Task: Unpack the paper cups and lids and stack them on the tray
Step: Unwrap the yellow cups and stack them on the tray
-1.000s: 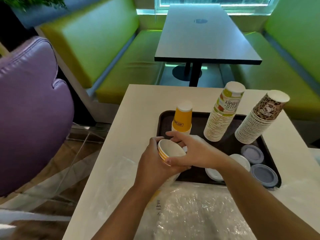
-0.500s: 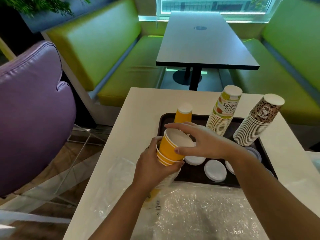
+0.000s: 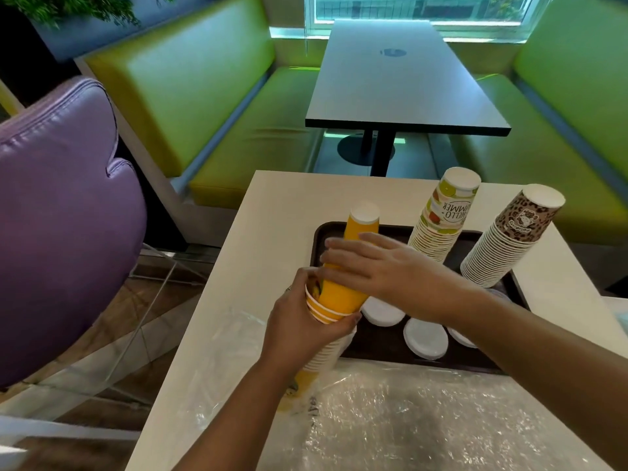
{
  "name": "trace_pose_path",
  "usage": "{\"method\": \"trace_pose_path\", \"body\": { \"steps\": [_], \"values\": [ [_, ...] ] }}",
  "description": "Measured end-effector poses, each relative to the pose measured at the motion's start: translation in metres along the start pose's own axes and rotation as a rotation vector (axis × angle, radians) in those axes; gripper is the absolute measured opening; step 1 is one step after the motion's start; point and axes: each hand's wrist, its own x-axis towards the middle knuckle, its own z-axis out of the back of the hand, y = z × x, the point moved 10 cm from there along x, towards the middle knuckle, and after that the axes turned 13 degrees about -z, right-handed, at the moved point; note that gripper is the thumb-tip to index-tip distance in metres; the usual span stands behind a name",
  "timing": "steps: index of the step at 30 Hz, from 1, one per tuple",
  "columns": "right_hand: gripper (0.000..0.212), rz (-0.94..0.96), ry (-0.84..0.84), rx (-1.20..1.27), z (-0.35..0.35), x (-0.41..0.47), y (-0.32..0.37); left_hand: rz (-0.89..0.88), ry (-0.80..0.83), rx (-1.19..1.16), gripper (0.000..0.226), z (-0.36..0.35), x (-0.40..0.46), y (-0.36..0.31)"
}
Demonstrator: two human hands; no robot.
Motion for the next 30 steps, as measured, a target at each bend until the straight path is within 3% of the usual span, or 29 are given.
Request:
{"method": "trace_pose_path", "body": {
  "steps": [3,6,12,15,17,20,25,30],
  "values": [
    [0.086,-0.171,-0.118,0.015,0.009,0.003,-0.042,0.038,-0.01,-0.006,0.069,0.003,0.002,0.006],
    [0.09,-0.463,-0.189,0.156,0.007,0.004,-0.092,0.079,-0.012,-0.018,0.071,0.003,0.005,0.012],
    [0.078,-1.129,-0.278,0.898,-0.054,-0.008,-0.168,0.124,0.025,-0.01,0.079,0.0,0.012,0.019],
    [0.064,-1.26,-0.39,1.491,-0.1,-0.011,-0.167,0.145,0.038,-0.018,0.082,-0.001,0.015,0.023],
    [0.051,-1.328,-0.455,1.666,-0.123,-0.014,-0.166,0.153,0.042,-0.032,0.081,0.0,0.017,0.025],
    [0.051,-1.376,-0.394,1.669,-0.151,-0.013,-0.163,0.155,0.038,-0.05,0.082,0.001,0.019,0.029],
    [0.075,-1.376,-0.207,1.426,-0.184,-0.012,-0.157,0.157,0.02,-0.063,0.079,0.003,0.023,0.032],
    [0.082,-1.399,-0.121,1.221,-0.211,-0.017,-0.152,0.167,0.023,-0.065,0.079,0.001,0.025,0.035]
  ]
}}
